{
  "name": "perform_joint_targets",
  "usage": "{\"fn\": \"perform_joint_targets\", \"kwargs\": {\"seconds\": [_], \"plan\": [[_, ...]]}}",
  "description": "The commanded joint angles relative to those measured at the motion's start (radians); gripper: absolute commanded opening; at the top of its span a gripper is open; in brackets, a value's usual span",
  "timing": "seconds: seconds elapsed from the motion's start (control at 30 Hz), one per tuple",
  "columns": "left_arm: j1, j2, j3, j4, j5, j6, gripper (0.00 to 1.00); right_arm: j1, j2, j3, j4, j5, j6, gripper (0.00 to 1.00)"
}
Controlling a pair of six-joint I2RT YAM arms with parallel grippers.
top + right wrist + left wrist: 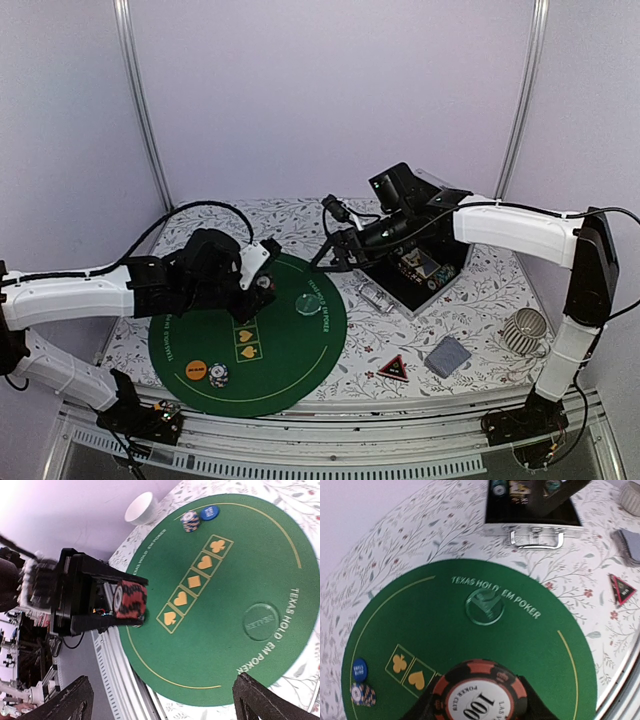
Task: Distribute texas hold em gaming equipment
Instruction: Place the poker chips pile at the big blind area.
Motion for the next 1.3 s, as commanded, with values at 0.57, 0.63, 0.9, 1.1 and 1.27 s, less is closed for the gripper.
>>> {"fn": "perform_joint_targets", "kwargs": {"seconds": [0.57, 0.63, 0.9, 1.1, 1.27], "plan": [[0.433, 0.068, -0.231, 0.032, -0.058, -0.5, 0.0, -0.138, -0.021, -0.061, -0.012, 0.273, -0.239, 0.99], [0.462, 0.068, -0.243, 0.027, -0.07, -0.507, 0.0, -0.147, -0.035, -0.081, -0.012, 0.284, -0.25, 0.99], [0.472, -0.028, -0.322, -0.085, -0.094, -0.641, 0.0, -0.153, -0.065, -0.112, -0.012, 0.27, -0.26, 0.99], [0.465, -0.169, -0.379, -0.266, -0.081, -0.867, 0.0, -0.153, -0.056, -0.105, -0.004, 0.227, -0.254, 0.99], [0.463, -0.196, -0.37, -0.4, -0.138, -0.987, 0.0, -0.153, -0.062, -0.12, -0.002, 0.223, -0.253, 0.99]]}}
